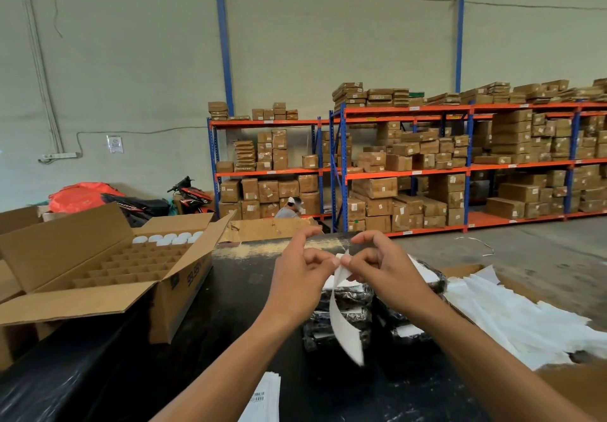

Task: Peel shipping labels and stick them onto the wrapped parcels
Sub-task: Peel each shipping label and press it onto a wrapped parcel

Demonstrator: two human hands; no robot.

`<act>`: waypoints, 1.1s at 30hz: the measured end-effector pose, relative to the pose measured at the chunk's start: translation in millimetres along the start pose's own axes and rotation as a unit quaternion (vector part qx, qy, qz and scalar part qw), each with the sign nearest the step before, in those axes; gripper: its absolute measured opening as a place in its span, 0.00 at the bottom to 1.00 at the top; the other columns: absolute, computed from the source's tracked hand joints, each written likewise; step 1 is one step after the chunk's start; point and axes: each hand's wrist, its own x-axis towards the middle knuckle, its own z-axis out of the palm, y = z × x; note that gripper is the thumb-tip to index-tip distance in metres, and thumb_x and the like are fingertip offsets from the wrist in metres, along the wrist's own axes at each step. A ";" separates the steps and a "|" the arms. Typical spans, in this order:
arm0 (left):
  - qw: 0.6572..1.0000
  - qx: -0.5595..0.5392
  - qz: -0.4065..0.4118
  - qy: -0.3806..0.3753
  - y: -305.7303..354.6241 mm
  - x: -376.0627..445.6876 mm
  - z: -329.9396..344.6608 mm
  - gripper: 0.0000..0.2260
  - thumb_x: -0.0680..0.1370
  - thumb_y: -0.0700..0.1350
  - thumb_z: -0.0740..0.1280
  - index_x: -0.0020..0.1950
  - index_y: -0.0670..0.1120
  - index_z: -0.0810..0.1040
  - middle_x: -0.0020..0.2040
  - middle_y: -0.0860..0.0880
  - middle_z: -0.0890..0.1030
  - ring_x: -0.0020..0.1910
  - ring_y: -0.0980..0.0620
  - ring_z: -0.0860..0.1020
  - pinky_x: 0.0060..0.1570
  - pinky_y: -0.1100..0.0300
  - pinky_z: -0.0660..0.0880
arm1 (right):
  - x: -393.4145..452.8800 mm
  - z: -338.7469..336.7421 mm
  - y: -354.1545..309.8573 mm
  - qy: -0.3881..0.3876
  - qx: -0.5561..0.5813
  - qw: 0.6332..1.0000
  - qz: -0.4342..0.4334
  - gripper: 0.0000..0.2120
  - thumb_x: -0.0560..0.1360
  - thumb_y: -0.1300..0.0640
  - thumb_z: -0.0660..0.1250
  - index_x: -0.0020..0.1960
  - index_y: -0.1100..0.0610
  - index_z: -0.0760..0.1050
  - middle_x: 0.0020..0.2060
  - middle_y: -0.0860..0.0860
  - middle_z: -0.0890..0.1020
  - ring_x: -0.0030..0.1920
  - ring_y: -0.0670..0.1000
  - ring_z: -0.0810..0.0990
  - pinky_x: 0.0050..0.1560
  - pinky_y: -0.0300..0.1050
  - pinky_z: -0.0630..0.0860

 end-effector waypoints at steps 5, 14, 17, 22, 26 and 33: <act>0.996 0.010 -0.051 0.076 -8.3 5.2 -15.9 0.19 0.77 0.39 0.68 0.65 0.51 0.69 0.41 0.50 0.85 0.46 0.59 0.80 0.53 0.64 0.74 | 0.8 2.0 6.9 0.010 -0.032 0.999 0.011 0.11 0.73 0.58 0.70 0.51 0.48 0.70 0.33 0.50 0.84 0.38 0.45 0.83 0.51 0.48 0.78; 0.944 -0.068 -0.202 0.251 -51.6 12.5 -61.9 0.26 0.76 0.35 0.67 0.72 0.45 0.64 0.43 0.53 0.76 0.45 0.55 0.78 0.57 0.51 0.77 | -15.0 1.4 38.2 0.044 -0.055 0.993 0.091 0.14 0.74 0.59 0.70 0.56 0.55 0.69 0.30 0.50 0.83 0.38 0.48 0.83 0.44 0.41 0.75; 0.927 -0.083 -0.226 0.288 -67.8 10.3 -76.6 0.28 0.76 0.34 0.67 0.74 0.44 0.62 0.40 0.54 0.75 0.46 0.52 0.79 0.60 0.47 0.76 | -24.2 -0.4 49.9 0.050 -0.057 0.991 0.114 0.15 0.74 0.60 0.69 0.58 0.57 0.69 0.33 0.52 0.83 0.39 0.50 0.82 0.42 0.42 0.74; 0.903 -0.093 -0.256 0.331 -89.7 7.4 -99.0 0.29 0.76 0.34 0.67 0.74 0.44 0.61 0.58 0.45 0.76 0.53 0.49 0.78 0.60 0.49 0.77 | -34.3 0.7 62.3 0.057 -0.048 0.986 0.150 0.15 0.74 0.61 0.69 0.58 0.57 0.68 0.35 0.53 0.83 0.37 0.48 0.82 0.37 0.36 0.71; 0.890 -0.071 -0.274 0.358 -106.1 0.5 -119.8 0.28 0.75 0.36 0.69 0.72 0.48 0.63 0.59 0.45 0.76 0.55 0.47 0.79 0.59 0.48 0.76 | -40.8 -0.5 67.9 0.074 -0.074 0.981 0.166 0.16 0.74 0.59 0.70 0.58 0.57 0.69 0.36 0.54 0.84 0.39 0.49 0.82 0.39 0.40 0.73; 0.882 -0.032 -0.285 0.373 -113.2 -17.3 -159.9 0.20 0.76 0.36 0.67 0.66 0.45 0.69 0.55 0.45 0.78 0.52 0.47 0.79 0.55 0.51 0.78 | -43.0 8.7 56.7 0.094 -0.143 0.977 0.130 0.15 0.74 0.58 0.69 0.58 0.56 0.69 0.36 0.51 0.83 0.44 0.52 0.81 0.46 0.48 0.75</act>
